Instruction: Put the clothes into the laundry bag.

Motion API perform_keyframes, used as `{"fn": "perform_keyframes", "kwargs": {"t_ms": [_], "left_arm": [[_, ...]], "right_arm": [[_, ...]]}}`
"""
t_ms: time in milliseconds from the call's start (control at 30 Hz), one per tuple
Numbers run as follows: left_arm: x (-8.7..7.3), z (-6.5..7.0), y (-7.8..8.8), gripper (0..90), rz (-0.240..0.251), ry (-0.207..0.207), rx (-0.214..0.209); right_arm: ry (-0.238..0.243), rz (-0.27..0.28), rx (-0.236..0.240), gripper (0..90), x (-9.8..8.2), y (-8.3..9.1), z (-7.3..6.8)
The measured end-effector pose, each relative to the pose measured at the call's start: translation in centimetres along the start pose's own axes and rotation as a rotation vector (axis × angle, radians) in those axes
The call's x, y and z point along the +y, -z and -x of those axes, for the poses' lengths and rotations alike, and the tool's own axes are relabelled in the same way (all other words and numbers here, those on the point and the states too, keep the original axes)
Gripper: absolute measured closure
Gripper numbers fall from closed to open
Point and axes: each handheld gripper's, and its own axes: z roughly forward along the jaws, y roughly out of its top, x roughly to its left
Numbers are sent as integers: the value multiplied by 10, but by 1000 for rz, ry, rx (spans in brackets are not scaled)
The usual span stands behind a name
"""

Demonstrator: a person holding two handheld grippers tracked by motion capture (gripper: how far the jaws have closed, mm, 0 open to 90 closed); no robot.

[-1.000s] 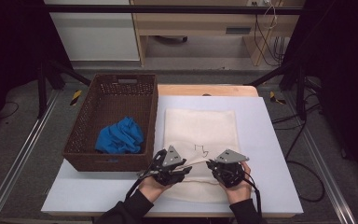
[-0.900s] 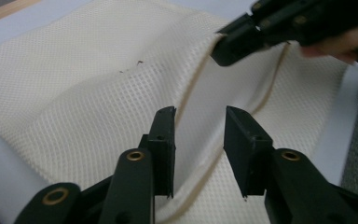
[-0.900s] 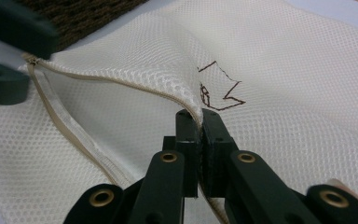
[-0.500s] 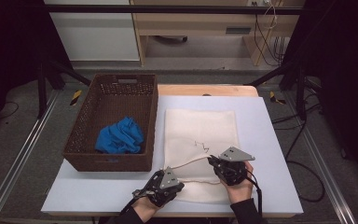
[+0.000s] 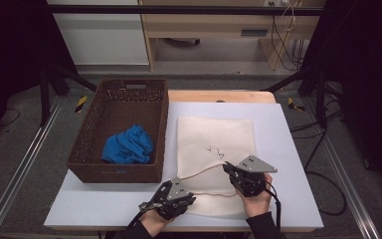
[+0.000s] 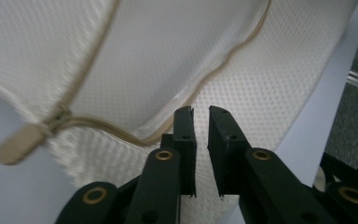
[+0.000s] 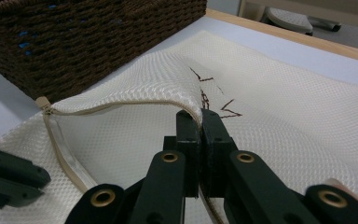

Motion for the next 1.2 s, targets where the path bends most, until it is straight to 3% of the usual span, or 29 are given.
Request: {"fn": "perform_keyframes", "kwargs": {"t_ms": [100,167,200,233,400,500,600,733,1067,1200], "left_arm": [[7,-3,18,710,52,-4,10],[9,-5,25,612,75,-2,15],[11,-7,28,612,85,-3,24],[13,-10,36,548,100,-3,49],[21,-22,53,393,127,11,76],[24,-26,61,360,152,19,88],[31,-38,77,332,189,36,128],[36,-48,88,302,200,46,150],[45,-95,119,271,233,122,281],[46,-109,123,259,216,125,322]], "right_arm": [[-7,-3,-1,874,0,0,1],[-9,-3,1,874,0,1,1],[-9,-3,1,874,0,1,1],[-11,-5,4,874,0,1,1],[-8,-6,2,872,-1,1,2],[-11,-9,1,871,-1,0,2],[-12,-9,3,871,-2,0,2],[-11,-8,6,871,-2,0,2],[-21,-9,8,871,-1,0,3],[-18,-8,5,870,-1,0,3]]}}
